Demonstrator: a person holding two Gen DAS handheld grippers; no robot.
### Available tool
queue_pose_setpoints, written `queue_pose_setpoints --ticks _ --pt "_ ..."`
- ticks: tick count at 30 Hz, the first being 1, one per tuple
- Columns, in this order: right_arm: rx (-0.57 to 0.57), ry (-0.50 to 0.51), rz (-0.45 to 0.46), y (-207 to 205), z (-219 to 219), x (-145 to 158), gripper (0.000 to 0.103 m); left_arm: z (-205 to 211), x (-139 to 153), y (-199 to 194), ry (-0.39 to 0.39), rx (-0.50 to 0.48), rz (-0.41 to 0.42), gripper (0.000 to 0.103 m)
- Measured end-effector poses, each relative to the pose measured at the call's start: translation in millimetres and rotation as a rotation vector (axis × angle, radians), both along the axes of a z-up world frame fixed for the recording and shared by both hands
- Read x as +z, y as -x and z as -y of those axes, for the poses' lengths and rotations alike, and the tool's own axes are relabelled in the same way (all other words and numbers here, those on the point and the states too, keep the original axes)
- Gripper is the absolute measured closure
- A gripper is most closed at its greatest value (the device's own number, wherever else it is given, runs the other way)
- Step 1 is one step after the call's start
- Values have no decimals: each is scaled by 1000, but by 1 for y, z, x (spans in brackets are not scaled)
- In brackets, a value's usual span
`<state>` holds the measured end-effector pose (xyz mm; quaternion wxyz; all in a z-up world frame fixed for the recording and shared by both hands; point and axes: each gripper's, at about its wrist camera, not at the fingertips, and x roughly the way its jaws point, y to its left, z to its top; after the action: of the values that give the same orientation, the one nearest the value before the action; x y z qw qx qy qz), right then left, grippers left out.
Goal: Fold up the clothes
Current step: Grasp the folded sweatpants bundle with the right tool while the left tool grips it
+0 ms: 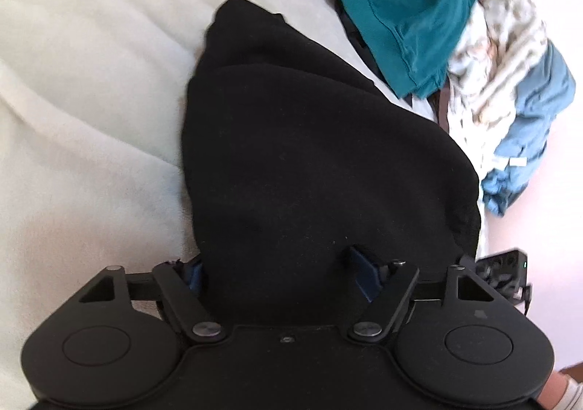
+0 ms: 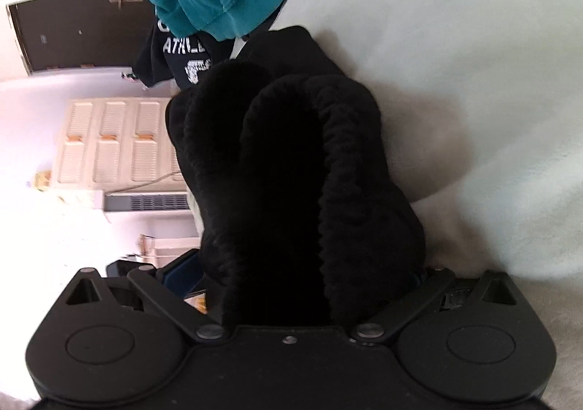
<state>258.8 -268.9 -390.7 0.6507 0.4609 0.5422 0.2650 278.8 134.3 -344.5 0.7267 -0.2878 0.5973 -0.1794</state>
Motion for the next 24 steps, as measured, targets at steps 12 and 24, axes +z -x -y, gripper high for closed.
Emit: queue_pose_setpoints --ticks 12,24 --pt "55 -60 18 10 -8 16 27 -4 -6 -2 51 -53 -42 32" --pt "48 -59 -48 -3 -18 3 34 24 -8 -7 12 -118 13 47"
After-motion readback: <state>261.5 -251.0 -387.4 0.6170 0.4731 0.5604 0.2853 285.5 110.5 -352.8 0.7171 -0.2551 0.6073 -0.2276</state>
